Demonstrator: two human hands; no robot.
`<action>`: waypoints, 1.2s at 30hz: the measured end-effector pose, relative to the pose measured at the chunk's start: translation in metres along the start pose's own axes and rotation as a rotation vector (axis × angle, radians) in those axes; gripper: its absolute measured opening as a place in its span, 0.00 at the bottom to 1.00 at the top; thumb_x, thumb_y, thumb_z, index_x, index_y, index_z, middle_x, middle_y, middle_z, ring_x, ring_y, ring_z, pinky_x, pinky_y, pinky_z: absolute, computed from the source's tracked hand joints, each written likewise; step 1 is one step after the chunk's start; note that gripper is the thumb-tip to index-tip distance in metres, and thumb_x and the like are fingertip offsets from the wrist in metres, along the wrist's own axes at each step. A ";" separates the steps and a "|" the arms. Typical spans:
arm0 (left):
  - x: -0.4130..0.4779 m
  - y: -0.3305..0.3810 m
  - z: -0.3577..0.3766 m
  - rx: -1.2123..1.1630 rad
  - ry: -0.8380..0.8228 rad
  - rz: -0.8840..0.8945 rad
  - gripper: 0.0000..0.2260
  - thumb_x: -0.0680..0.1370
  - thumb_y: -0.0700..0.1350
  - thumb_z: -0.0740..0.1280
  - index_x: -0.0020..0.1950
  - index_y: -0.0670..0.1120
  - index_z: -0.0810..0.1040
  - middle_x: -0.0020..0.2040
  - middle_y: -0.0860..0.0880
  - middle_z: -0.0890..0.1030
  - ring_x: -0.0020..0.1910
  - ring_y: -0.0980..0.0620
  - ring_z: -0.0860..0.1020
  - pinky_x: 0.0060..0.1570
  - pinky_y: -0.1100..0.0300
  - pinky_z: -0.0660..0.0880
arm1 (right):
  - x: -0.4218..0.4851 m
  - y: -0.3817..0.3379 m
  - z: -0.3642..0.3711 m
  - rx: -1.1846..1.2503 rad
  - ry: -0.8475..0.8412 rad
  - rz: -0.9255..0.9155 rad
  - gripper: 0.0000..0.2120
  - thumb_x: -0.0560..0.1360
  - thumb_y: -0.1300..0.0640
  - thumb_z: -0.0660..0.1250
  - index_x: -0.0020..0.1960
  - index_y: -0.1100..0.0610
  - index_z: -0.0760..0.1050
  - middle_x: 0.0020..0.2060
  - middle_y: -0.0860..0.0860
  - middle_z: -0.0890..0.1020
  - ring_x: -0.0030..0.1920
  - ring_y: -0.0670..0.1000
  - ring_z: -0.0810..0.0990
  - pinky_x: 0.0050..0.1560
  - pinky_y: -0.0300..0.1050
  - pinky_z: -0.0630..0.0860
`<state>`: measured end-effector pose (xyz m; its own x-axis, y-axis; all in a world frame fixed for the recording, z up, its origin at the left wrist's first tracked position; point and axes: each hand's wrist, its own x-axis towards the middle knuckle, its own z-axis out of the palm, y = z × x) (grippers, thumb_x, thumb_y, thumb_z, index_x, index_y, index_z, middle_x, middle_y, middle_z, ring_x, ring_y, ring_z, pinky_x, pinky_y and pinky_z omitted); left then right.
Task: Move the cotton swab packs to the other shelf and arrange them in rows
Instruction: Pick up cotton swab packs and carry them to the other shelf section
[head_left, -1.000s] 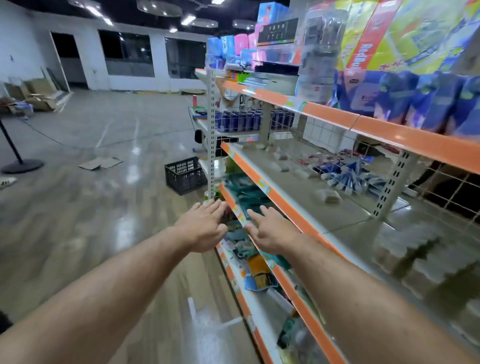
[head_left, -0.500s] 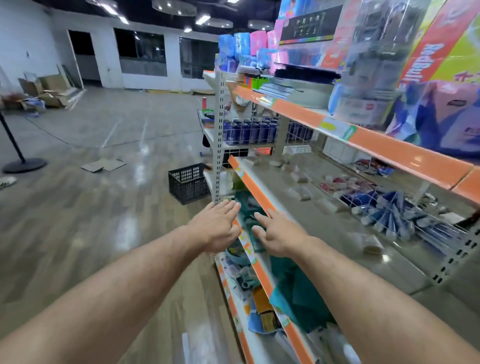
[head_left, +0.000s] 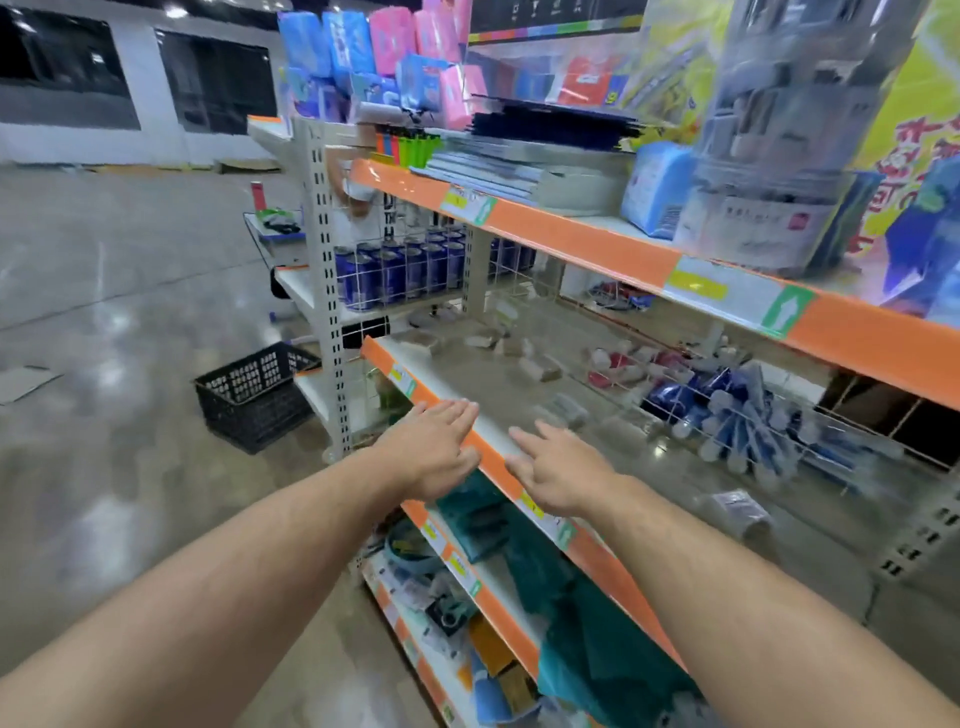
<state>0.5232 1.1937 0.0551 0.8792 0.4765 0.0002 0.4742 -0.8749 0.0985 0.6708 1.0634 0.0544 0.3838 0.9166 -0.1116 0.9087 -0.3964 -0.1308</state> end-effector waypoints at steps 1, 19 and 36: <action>0.013 0.000 0.003 0.000 -0.018 0.027 0.30 0.82 0.55 0.50 0.81 0.45 0.46 0.81 0.47 0.49 0.80 0.51 0.47 0.77 0.52 0.44 | 0.006 0.007 0.000 0.011 -0.016 0.037 0.27 0.82 0.40 0.49 0.79 0.47 0.54 0.78 0.58 0.55 0.78 0.57 0.54 0.75 0.51 0.57; 0.213 0.015 0.064 0.049 -0.177 0.328 0.27 0.83 0.53 0.52 0.80 0.46 0.54 0.81 0.47 0.54 0.79 0.51 0.51 0.76 0.53 0.48 | 0.109 0.167 0.035 0.030 -0.167 0.487 0.28 0.80 0.40 0.52 0.78 0.46 0.56 0.77 0.50 0.58 0.76 0.52 0.60 0.73 0.49 0.62; 0.296 0.013 0.066 -0.046 -0.226 0.471 0.17 0.77 0.56 0.68 0.59 0.46 0.79 0.57 0.46 0.75 0.58 0.48 0.74 0.56 0.54 0.74 | 0.142 0.161 0.004 -0.011 -0.101 0.681 0.18 0.77 0.53 0.65 0.66 0.52 0.73 0.64 0.49 0.76 0.61 0.49 0.76 0.56 0.43 0.75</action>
<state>0.7928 1.3177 -0.0096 0.9873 -0.0032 -0.1590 0.0264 -0.9827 0.1831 0.8710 1.1291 0.0140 0.8531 0.4543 -0.2565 0.4725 -0.8813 0.0107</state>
